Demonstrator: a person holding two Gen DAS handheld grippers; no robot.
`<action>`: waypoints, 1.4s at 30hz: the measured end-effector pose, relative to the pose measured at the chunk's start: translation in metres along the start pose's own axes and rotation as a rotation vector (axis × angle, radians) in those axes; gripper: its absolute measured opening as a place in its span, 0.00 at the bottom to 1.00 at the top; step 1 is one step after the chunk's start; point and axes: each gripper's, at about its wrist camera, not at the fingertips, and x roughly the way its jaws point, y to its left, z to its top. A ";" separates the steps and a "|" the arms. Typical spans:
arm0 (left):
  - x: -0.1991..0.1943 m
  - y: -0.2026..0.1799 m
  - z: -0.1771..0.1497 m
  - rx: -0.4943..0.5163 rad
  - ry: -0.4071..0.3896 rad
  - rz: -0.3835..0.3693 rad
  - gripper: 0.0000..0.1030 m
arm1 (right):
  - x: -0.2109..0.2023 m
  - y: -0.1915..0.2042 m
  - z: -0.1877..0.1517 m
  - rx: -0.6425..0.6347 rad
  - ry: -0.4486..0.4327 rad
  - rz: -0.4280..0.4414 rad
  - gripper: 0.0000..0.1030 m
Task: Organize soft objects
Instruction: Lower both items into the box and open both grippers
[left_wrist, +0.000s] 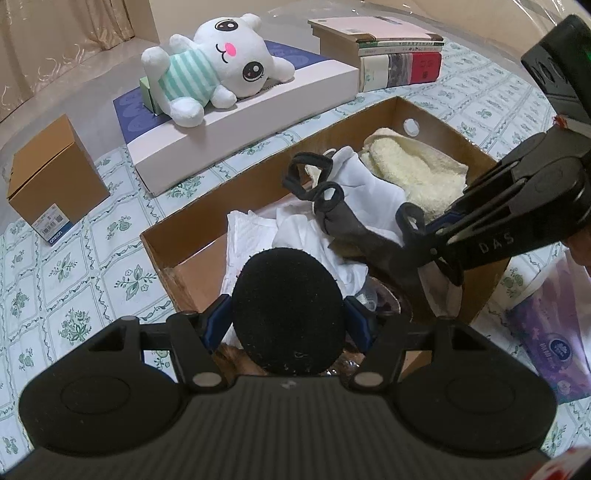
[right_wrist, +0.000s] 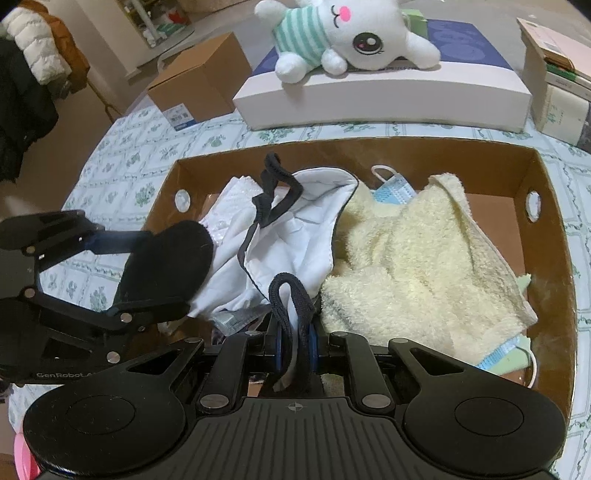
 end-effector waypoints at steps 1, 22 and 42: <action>0.001 0.000 0.000 0.000 0.004 0.003 0.61 | 0.001 0.001 0.000 -0.005 0.003 -0.001 0.13; 0.012 -0.006 0.002 0.022 0.057 0.040 0.65 | 0.005 -0.009 -0.001 0.008 -0.004 0.039 0.14; -0.075 0.002 0.002 -0.142 -0.066 0.093 0.83 | -0.097 0.010 -0.010 -0.001 -0.213 -0.026 0.74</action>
